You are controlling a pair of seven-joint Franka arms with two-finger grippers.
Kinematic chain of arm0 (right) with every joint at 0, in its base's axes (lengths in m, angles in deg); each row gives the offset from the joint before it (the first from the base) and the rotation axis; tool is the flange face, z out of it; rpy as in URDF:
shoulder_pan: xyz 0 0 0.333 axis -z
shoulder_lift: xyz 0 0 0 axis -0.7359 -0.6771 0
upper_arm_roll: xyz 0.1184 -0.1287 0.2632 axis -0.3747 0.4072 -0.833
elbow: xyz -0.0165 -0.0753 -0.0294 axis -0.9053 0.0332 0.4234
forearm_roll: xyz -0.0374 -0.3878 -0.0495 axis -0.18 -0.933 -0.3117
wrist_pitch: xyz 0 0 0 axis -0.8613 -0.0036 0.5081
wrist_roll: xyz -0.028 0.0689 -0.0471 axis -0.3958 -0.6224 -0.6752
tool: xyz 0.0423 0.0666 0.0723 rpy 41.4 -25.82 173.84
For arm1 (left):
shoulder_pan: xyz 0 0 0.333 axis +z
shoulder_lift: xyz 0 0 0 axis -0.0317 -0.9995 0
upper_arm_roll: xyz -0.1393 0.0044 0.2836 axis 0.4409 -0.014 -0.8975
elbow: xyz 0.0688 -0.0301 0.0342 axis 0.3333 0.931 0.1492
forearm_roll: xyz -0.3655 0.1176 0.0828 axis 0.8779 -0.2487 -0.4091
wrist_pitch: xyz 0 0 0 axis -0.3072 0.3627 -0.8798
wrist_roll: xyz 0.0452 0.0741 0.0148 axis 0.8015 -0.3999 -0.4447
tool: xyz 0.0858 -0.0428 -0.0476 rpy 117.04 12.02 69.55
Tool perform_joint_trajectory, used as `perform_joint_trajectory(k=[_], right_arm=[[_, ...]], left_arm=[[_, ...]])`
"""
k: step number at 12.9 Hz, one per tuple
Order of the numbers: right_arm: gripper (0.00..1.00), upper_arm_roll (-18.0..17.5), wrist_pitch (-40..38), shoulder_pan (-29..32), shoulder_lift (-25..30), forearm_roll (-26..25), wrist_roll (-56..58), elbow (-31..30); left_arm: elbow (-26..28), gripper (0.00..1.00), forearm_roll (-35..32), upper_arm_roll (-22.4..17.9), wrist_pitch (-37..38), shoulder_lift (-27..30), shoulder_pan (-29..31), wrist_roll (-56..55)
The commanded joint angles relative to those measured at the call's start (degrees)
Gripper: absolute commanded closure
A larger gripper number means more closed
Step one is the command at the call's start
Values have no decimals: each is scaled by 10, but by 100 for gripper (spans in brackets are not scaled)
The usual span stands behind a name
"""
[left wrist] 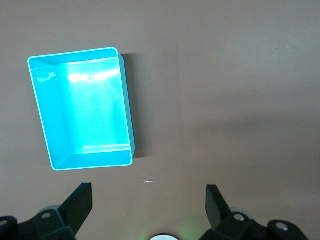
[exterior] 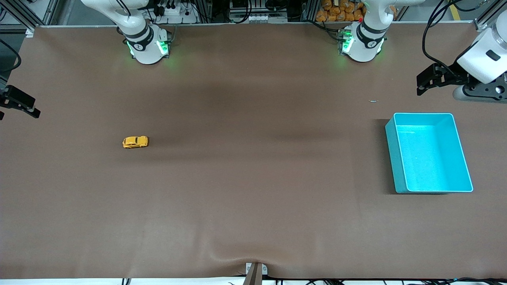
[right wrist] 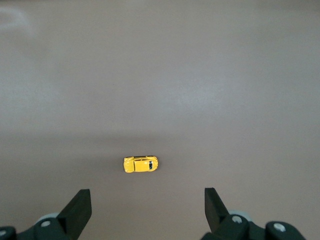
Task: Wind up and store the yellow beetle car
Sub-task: 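Reach the right gripper over the yellow beetle car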
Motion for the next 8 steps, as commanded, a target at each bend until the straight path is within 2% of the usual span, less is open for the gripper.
perform_joint_trajectory(k=[1,5,8], right_arm=[[0,-7,2,-22,22,0,-20,-23],[0,-21,7,-68,53,-8,-80,-54],[0,-20,2,-63,53,-8,-80,-53]], left_arm=[[-5,0,10,4,5,6,3,-5],[-9,0,11,4,6,4,3,-7],[-9,0,10,4,6,4,3,-7]])
